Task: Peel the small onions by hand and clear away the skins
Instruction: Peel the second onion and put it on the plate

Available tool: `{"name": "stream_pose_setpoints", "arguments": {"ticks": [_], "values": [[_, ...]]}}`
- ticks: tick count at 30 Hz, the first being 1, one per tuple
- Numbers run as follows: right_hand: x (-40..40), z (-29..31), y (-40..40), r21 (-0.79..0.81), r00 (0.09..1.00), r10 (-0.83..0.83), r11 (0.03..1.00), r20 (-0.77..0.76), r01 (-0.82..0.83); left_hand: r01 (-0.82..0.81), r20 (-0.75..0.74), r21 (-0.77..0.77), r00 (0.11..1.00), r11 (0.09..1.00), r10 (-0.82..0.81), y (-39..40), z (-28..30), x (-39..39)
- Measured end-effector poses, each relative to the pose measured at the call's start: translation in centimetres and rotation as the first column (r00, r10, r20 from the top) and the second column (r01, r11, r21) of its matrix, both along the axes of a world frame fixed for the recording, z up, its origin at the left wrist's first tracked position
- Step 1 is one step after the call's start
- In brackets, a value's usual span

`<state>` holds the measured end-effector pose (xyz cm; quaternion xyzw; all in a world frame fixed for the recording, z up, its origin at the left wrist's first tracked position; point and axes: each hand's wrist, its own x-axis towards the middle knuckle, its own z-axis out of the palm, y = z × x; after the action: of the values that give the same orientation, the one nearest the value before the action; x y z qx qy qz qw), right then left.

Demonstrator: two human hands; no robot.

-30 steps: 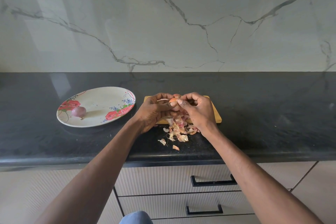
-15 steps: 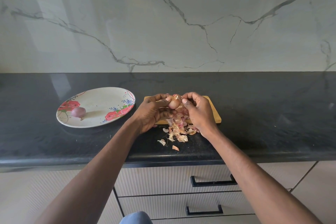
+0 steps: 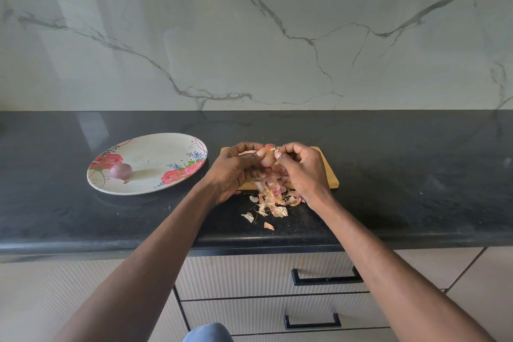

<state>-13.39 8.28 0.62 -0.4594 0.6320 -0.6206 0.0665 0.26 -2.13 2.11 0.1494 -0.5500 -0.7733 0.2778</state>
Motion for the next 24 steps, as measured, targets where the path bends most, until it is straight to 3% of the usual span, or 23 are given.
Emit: {"name": "stream_pose_setpoints", "arguments": {"ticks": [10,20,24], "values": [[0.02,-0.17,-0.39,0.067,1.000,0.014,0.998,-0.025,-0.012,0.008,0.068,-0.048,0.998,0.999,-0.004,-0.23,-0.08,-0.18],[0.02,-0.28,-0.34,0.018,1.000,-0.015,1.000,-0.015,0.015,0.080,0.036,-0.024,0.996,0.997,-0.079,-0.15,-0.16,-0.26],[0.14,-0.16,-0.12,-0.007,1.000,-0.013,1.000,0.002,0.013,0.013,0.028,-0.041,1.000,0.999,-0.012,-0.19,-0.08,-0.18]]}}
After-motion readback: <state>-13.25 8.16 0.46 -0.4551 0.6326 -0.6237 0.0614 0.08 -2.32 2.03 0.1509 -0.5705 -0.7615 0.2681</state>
